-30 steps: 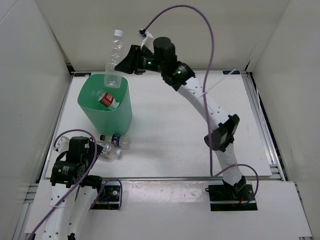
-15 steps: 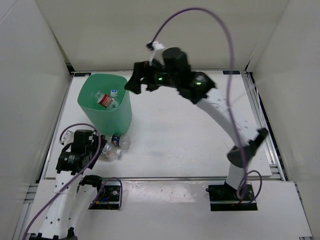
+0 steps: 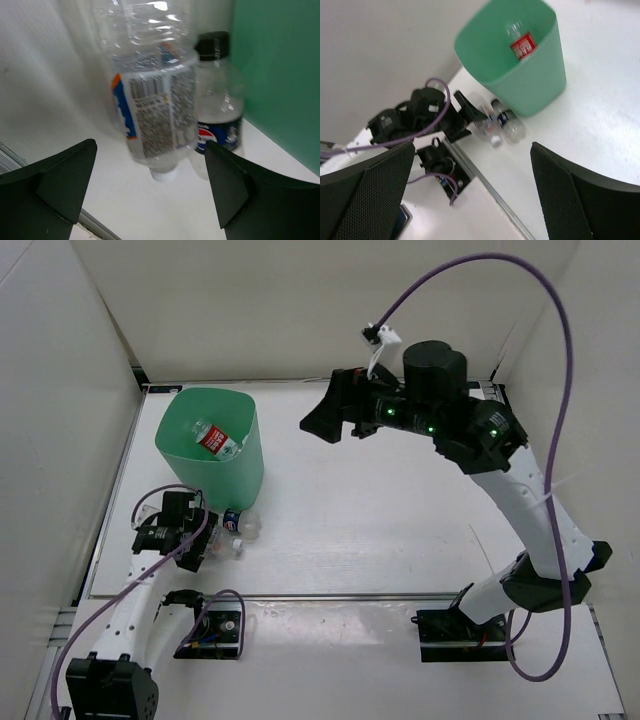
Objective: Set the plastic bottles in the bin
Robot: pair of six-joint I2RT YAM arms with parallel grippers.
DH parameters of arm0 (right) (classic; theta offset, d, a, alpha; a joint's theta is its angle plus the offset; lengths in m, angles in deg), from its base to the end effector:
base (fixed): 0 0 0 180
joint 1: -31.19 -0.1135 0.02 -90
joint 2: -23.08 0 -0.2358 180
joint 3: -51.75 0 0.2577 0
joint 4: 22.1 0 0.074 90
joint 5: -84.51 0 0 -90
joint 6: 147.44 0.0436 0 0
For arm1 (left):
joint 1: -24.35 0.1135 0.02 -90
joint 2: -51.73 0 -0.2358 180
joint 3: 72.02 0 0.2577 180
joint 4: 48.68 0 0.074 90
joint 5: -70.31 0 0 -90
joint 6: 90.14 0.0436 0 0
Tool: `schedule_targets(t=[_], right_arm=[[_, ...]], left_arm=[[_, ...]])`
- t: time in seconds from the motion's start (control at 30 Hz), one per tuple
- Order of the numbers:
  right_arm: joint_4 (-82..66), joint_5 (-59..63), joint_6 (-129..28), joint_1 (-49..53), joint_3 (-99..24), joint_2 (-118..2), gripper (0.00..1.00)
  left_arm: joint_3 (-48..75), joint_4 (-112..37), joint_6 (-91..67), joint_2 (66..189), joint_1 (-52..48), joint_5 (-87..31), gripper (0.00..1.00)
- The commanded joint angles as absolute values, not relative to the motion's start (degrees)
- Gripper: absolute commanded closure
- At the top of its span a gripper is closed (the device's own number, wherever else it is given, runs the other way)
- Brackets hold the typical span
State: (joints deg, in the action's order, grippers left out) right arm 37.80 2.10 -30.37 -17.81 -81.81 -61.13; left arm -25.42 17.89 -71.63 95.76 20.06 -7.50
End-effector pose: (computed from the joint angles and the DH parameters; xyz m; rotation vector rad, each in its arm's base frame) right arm 0.1789 0.2146 0.5222 -0.4593 1.8258 1.0607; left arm 0.1593 -0.0027 0.1841 -1.5218 2.1724 -0.1525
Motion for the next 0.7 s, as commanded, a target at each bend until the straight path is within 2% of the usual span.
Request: schedule_targets(t=[0.0, 0.13, 0.2, 0.27, 0.33, 0.47, 0.6, 0.67], right_arm=[[40.67, 1.8, -29.4, -17.94, -80.03, -60.69, 0.0], [41.72, 3.02, -29.4, -17.94, -79.49, -60.68, 0.0], [41.72, 3.03, -29.4, -17.94, -79.49, -60.68, 0.0], [42.25, 3.03, -29.4, -17.94, -79.49, -60.68, 0.0], [42.25, 3.73, -28.88, -17.94, -79.49, -60.68, 0.0], [42.25, 3.73, -28.88, -17.94, -79.49, -60.68, 0.0], [42.25, 3.73, -28.88, -17.94, -79.49, -60.68, 0.0], [42.25, 4.26, -28.88, -17.94, -78.96, -60.68, 0.0]], left_arm=[[-27.18, 15.15, -73.0, 98.39, 21.89, -8.26, 0.0], [-28.41, 14.62, -73.53, 100.77, 22.42, -8.26, 0.0], [-29.03, 13.92, -74.06, 101.39, 22.42, -8.26, 0.04], [-30.26, 13.92, -74.06, 101.39, 22.42, -8.26, 0.23], [-30.26, 15.49, -74.06, 100.77, 22.42, -8.26, 0.36], [-26.05, 21.91, -74.76, 94.91, 22.42, -7.74, 0.52], [-22.79, 27.36, -74.76, 88.31, 22.42, -6.69, 0.58], [-22.0, 28.07, -73.36, 85.32, 22.42, -6.07, 0.51]])
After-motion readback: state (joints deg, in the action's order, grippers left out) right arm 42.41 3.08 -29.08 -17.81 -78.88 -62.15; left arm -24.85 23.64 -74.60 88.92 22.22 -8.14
